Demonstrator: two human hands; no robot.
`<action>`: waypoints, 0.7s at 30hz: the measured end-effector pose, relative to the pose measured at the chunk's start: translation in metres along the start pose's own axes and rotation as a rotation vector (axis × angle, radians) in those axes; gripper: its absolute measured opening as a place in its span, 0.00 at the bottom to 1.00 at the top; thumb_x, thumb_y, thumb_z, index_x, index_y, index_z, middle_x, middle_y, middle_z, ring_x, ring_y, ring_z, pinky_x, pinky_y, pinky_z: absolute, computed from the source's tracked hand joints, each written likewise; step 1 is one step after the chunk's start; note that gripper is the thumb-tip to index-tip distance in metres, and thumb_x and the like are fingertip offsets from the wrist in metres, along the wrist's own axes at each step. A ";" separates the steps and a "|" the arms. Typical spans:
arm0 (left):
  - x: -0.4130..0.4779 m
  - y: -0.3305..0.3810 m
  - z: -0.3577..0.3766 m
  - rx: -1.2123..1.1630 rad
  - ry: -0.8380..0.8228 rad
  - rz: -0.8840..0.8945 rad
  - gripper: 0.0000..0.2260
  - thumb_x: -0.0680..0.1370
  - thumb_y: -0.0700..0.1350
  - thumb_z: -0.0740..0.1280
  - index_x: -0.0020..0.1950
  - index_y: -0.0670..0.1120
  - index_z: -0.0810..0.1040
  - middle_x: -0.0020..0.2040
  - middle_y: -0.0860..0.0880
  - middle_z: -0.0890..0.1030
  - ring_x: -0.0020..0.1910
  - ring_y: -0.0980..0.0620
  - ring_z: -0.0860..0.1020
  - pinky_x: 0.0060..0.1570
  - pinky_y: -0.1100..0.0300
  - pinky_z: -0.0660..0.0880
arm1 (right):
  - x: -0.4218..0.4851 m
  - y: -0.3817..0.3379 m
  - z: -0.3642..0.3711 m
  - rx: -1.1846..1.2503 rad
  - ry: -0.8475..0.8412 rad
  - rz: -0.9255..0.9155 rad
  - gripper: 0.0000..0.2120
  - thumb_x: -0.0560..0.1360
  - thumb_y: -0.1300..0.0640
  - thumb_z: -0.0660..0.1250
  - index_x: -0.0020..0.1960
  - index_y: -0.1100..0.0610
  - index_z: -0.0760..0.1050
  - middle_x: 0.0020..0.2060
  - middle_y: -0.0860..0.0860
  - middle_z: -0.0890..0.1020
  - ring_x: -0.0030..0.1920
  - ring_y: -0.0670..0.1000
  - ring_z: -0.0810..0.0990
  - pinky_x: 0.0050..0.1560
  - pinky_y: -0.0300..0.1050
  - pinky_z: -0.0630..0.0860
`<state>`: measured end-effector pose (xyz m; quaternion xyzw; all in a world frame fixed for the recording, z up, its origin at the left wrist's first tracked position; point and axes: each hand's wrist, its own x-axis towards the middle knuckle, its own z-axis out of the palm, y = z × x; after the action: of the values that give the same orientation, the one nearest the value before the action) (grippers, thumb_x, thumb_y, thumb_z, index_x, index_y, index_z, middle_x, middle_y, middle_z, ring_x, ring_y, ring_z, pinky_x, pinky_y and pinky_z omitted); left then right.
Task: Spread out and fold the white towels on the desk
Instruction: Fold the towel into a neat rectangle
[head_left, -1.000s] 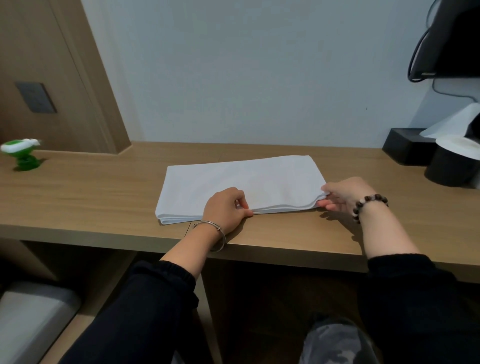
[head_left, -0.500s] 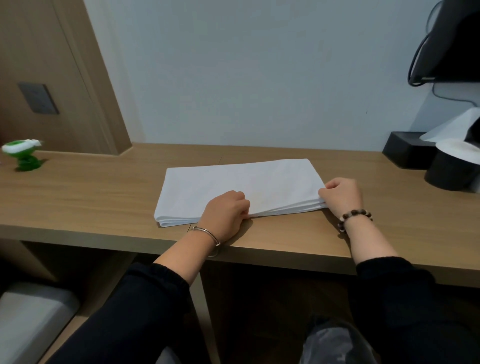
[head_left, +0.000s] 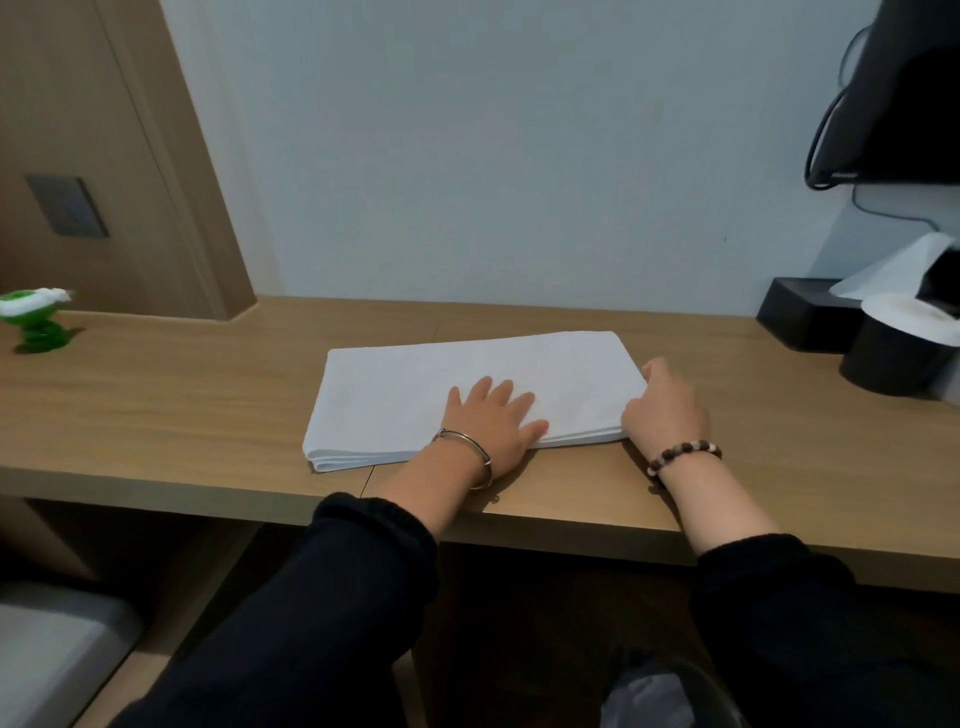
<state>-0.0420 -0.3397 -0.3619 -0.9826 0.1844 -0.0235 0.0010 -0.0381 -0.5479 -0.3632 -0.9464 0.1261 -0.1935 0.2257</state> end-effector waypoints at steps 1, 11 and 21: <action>0.003 -0.001 0.004 -0.010 -0.063 -0.015 0.25 0.81 0.60 0.43 0.77 0.55 0.51 0.78 0.50 0.50 0.76 0.46 0.48 0.71 0.40 0.49 | 0.001 -0.003 0.000 -0.094 0.052 -0.059 0.13 0.70 0.66 0.58 0.53 0.57 0.70 0.48 0.55 0.76 0.48 0.57 0.74 0.43 0.48 0.71; 0.008 -0.047 0.009 -0.063 -0.110 -0.241 0.24 0.81 0.55 0.43 0.77 0.55 0.44 0.78 0.55 0.42 0.77 0.50 0.43 0.71 0.40 0.43 | 0.009 -0.037 0.029 -0.339 -0.507 -0.346 0.25 0.81 0.52 0.42 0.78 0.49 0.47 0.77 0.49 0.47 0.77 0.50 0.46 0.75 0.57 0.45; -0.020 -0.119 0.011 -0.067 -0.058 -0.564 0.27 0.79 0.59 0.40 0.77 0.54 0.43 0.78 0.53 0.41 0.76 0.50 0.40 0.71 0.37 0.42 | 0.033 -0.110 0.050 -0.311 -0.429 -0.409 0.25 0.80 0.50 0.48 0.76 0.55 0.52 0.77 0.53 0.49 0.76 0.55 0.48 0.72 0.62 0.49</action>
<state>-0.0171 -0.2216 -0.3722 -0.9948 -0.0956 0.0113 -0.0330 0.0289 -0.4443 -0.3413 -0.9944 -0.0890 -0.0095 0.0566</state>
